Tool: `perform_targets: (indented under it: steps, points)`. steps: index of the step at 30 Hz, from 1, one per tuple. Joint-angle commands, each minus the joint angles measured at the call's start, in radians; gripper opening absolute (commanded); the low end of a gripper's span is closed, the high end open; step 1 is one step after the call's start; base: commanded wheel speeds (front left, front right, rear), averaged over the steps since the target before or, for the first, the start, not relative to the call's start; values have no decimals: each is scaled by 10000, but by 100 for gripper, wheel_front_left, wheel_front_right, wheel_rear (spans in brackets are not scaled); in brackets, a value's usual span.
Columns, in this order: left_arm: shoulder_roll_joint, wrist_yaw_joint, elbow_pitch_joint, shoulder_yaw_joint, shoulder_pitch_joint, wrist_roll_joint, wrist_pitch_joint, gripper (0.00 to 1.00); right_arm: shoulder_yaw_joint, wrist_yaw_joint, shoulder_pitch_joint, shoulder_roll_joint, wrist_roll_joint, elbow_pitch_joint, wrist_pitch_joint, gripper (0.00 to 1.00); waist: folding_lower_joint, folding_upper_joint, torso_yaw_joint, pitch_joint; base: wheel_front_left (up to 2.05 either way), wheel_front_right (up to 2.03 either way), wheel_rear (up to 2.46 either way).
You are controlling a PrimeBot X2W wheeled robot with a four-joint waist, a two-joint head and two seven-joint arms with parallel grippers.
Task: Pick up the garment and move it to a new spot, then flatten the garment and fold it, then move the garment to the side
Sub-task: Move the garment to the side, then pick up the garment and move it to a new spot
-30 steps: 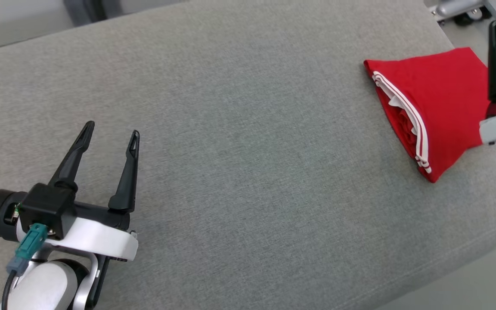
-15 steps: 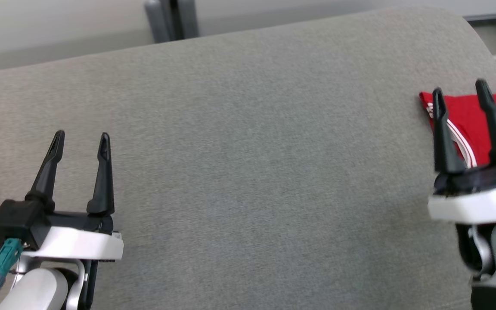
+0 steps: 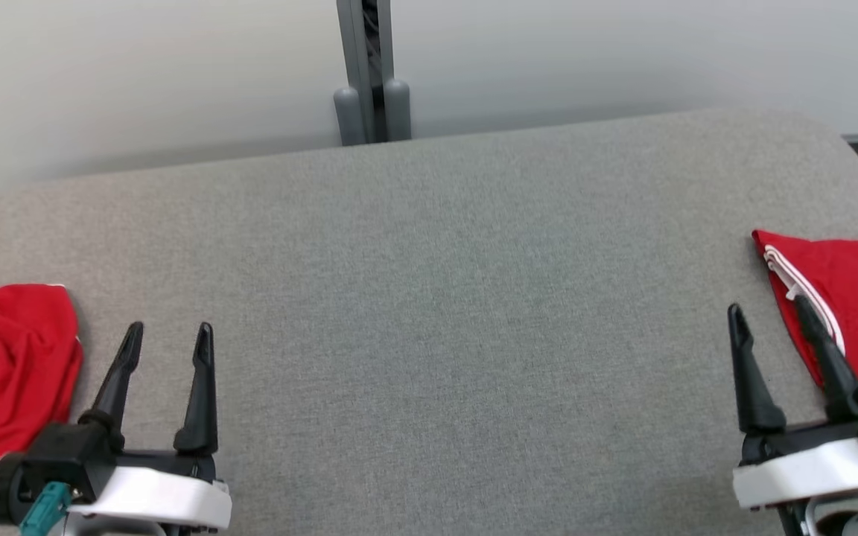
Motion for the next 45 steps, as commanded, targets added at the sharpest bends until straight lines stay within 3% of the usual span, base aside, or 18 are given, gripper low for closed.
perform_targets:
  steps: [1,9,17,38,45]
  points:
    - [36,-13,78,-46,203,34,-27,100,-5,-1,329,60,-51,-159,176,100,0,0,45,-361,0,0,0]
    - [-25,-91,200,-317,513,59,39,100,-28,-1,1063,217,230,-467,620,100,0,0,62,-854,0,0,0]
    - [62,107,352,-424,758,-20,313,100,-160,-1,1564,310,379,-645,908,100,0,0,64,-1117,0,0,0]
    - [136,163,271,-395,703,-177,397,100,-158,-1,1476,340,445,-582,801,100,0,0,108,-1073,0,0,0]
    - [140,93,336,-412,471,-174,406,100,-201,-1,1568,341,515,-606,763,100,0,0,538,-1050,0,0,0]
